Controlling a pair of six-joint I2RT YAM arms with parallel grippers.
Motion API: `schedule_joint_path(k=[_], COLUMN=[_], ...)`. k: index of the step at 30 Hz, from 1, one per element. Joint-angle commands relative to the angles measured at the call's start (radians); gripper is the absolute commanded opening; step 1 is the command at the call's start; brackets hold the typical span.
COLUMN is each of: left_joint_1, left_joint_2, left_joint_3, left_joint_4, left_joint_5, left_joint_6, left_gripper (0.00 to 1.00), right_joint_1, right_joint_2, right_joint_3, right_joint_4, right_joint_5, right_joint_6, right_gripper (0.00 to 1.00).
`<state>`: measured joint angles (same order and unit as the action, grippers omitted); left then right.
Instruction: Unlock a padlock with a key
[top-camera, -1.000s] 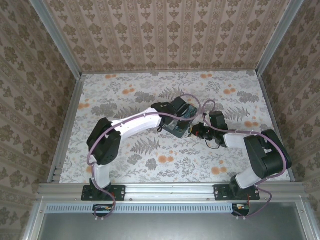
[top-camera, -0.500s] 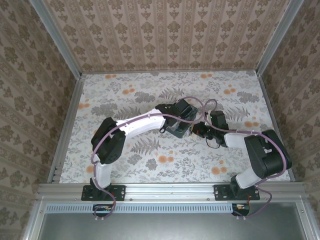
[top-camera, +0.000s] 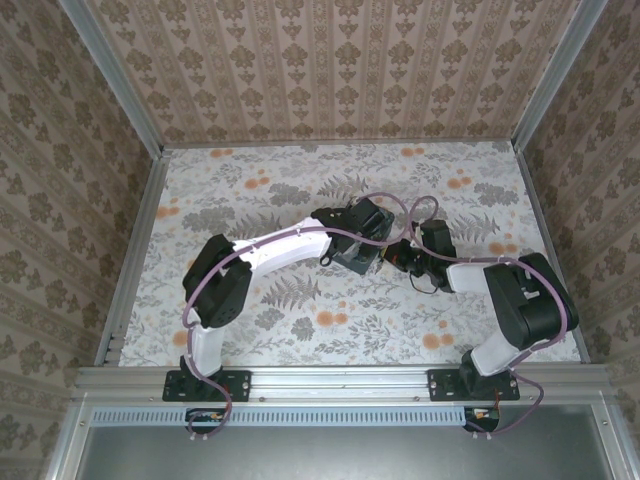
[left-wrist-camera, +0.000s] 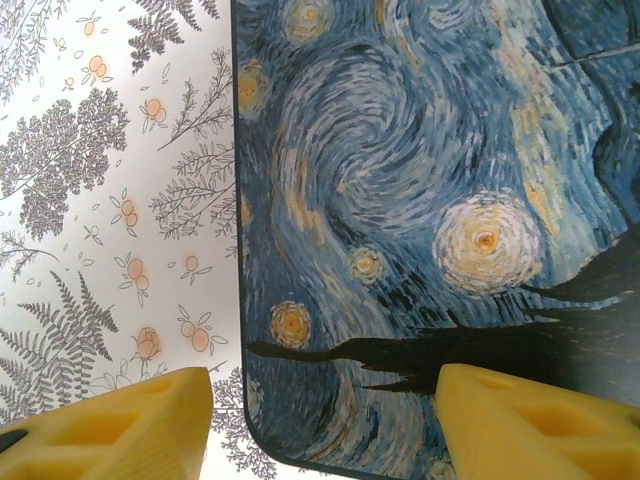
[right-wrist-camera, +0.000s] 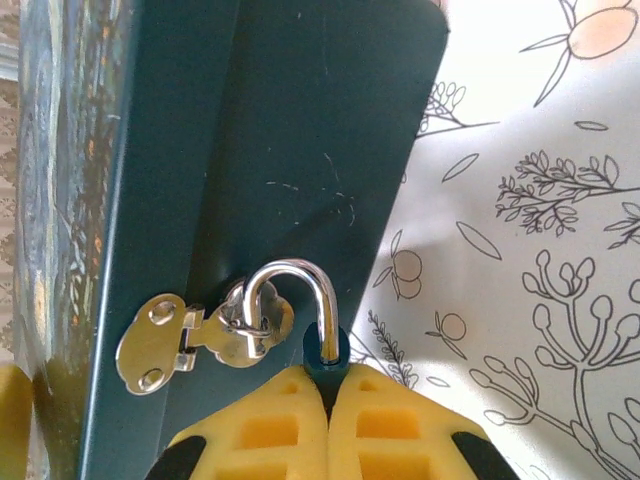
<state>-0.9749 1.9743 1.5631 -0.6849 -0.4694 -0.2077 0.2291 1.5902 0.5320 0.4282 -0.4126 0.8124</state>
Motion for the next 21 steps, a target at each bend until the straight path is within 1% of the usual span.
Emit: schedule_joint_path(k=[1,5,12,17,21], left_joint_1=[-0.004,-0.004,-0.003,-0.001,0.012], left_joint_2=[0.041,0.048,0.053,0.061,0.069], left_joint_3=[-0.006,-0.009,-0.011,-0.004,0.01], left_joint_4=[-0.043,-0.044,-0.038,-0.039,-0.036], left_joint_5=[0.004,0.006,0.012,0.013,0.023], left_joint_6=[0.02,0.019,0.019,0.02,0.02], left_gripper=[0.65,0.65,0.64,0.64,0.65], right_joint_1=[-0.01,-0.017,-0.051,-0.078,-0.08], right_joint_2=[0.015,0.008,0.023,0.033,-0.025], right_joint_3=[0.013,0.016,0.029,0.042,-0.006], right_joint_4=[0.051,0.047,0.043,0.032,0.035], right_joint_5=[0.066,0.092,0.1,0.063,0.029], right_joint_6=[0.064,0.086,0.114,0.104,0.106], right_gripper=[0.0,0.0,0.0,0.0,0.0])
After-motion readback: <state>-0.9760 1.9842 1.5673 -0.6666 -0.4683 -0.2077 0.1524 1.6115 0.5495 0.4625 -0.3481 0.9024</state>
